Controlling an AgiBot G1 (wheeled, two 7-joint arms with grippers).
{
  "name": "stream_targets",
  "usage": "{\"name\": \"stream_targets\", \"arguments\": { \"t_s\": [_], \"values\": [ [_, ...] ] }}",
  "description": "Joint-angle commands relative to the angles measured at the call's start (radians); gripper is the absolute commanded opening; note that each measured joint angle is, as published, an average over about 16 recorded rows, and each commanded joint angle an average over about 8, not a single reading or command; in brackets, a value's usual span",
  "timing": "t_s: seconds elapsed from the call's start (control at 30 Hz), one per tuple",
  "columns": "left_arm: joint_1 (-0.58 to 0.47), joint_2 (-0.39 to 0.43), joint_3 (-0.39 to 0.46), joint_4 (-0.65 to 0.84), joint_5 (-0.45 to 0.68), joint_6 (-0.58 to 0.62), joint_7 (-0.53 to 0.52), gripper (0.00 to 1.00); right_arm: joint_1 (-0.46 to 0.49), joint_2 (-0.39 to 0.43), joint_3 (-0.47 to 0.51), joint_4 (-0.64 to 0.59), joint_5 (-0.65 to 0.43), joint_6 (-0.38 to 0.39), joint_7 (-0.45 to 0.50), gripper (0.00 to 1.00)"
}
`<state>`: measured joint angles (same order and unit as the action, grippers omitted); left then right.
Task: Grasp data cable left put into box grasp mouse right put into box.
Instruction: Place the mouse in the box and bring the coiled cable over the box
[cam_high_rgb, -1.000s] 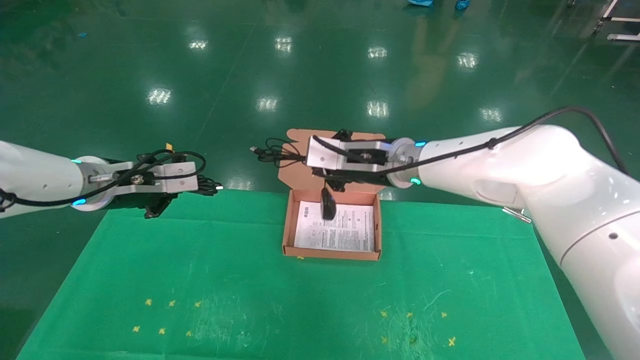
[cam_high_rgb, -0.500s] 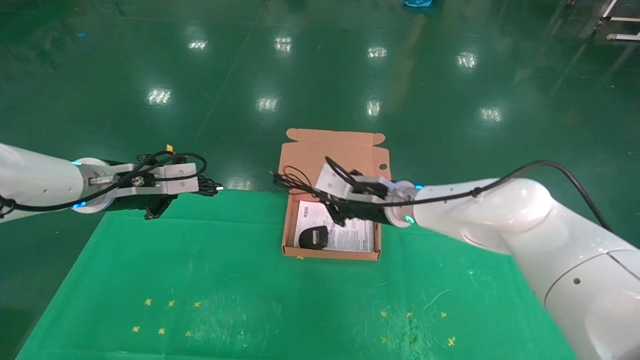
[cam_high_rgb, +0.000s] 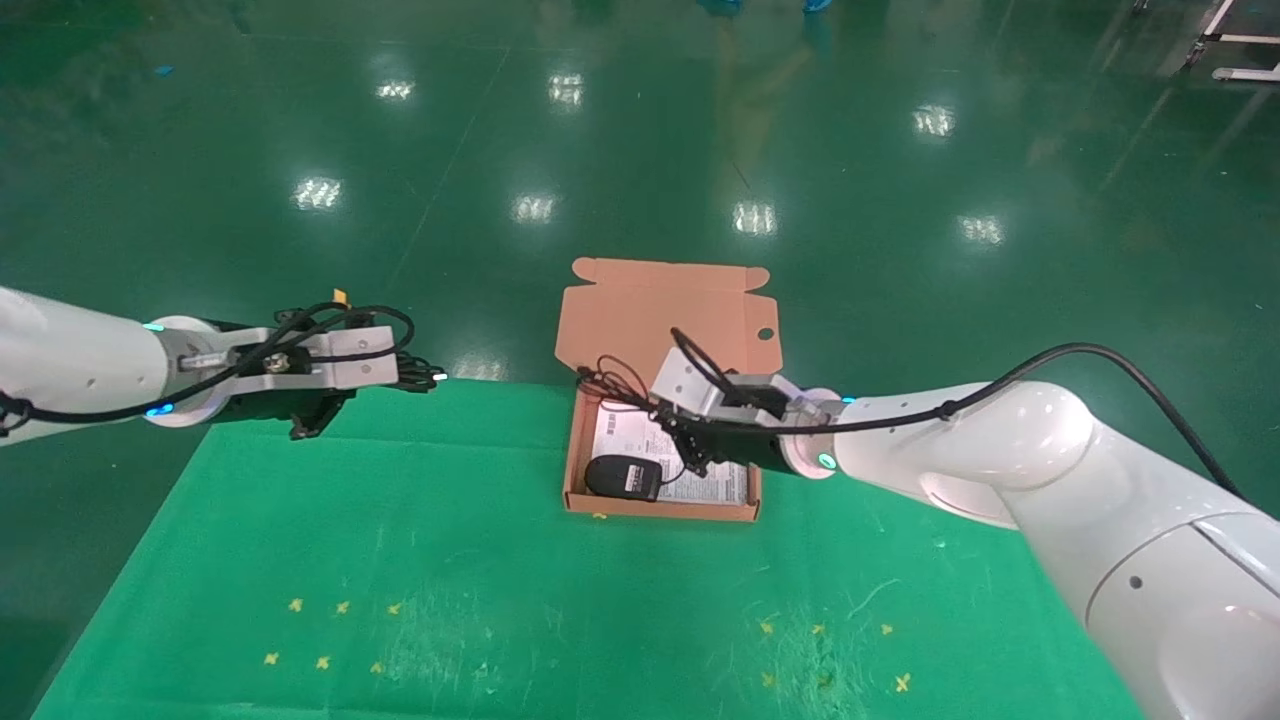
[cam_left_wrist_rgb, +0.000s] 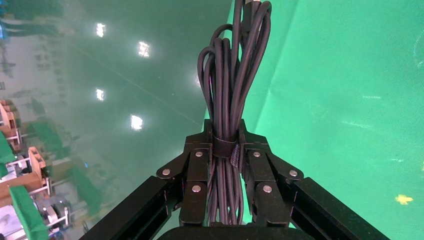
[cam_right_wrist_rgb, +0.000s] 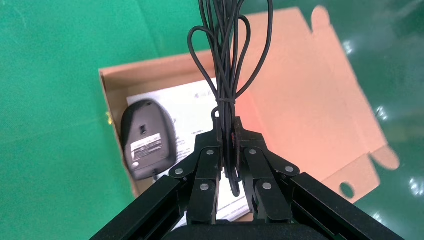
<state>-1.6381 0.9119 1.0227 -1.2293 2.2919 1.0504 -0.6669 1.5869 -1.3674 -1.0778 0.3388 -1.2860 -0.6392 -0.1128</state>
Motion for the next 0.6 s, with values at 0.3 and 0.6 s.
{"name": "stream_targets", "arguments": {
  "t_s": [0.3, 0.6],
  "values": [
    [0.001, 0.001, 0.000, -0.001, 0.000, 0.000, 0.000, 0.00, -0.005, 0.009, -0.048, 0.021, 0.015, -0.007, 0.031, 1.00],
    [0.022, 0.079, 0.013, 0.077, -0.011, -0.071, 0.046, 0.00, -0.010, 0.054, -0.065, 0.076, 0.008, -0.010, 0.058, 1.00]
  ]
}}
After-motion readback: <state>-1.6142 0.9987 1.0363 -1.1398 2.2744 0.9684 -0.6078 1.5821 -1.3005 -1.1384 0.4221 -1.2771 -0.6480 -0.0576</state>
